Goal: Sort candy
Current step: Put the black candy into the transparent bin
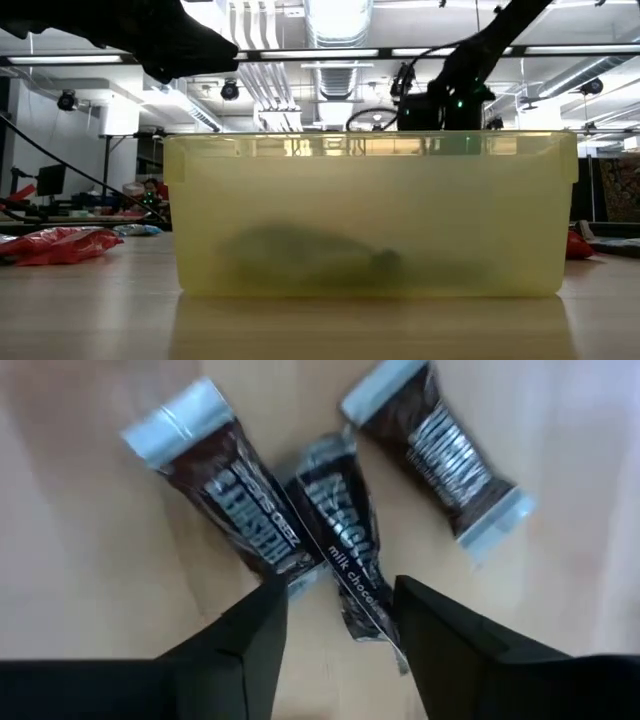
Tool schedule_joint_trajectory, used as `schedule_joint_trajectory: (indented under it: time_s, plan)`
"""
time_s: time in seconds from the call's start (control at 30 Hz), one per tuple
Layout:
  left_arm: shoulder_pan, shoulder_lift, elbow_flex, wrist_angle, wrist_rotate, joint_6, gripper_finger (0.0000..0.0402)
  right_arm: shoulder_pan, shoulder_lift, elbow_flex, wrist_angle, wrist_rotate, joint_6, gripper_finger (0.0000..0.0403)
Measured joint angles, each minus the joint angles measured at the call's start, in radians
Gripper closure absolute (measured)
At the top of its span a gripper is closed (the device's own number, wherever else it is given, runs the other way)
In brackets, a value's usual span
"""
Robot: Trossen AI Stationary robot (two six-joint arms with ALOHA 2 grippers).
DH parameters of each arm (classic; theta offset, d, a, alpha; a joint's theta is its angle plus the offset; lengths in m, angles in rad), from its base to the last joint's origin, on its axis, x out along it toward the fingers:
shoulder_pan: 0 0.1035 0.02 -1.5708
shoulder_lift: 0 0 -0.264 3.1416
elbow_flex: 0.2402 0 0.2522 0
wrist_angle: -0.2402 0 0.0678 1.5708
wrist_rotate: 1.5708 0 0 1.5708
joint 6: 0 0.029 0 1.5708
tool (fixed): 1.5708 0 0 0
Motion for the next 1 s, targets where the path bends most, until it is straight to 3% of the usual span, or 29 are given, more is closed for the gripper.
schedule_joint_trajectory:
  time_s: [0.27,0.6,1.0]
  plan:
    - [0.000,0.001,0.000,0.000,0.000,0.000,0.0211,-0.038,0.057,0.004,0.026,-0.008,0.000,0.0249]
    - [0.000,0.002,0.000,0.002,0.000,-0.001,0.0211,-0.043,0.031,0.003,0.012,-0.001,-0.009,0.0382]
    - [0.006,0.002,0.003,0.003,-0.051,-0.056,0.0211,-0.043,-0.151,0.079,-0.032,-0.001,0.054,0.0384]
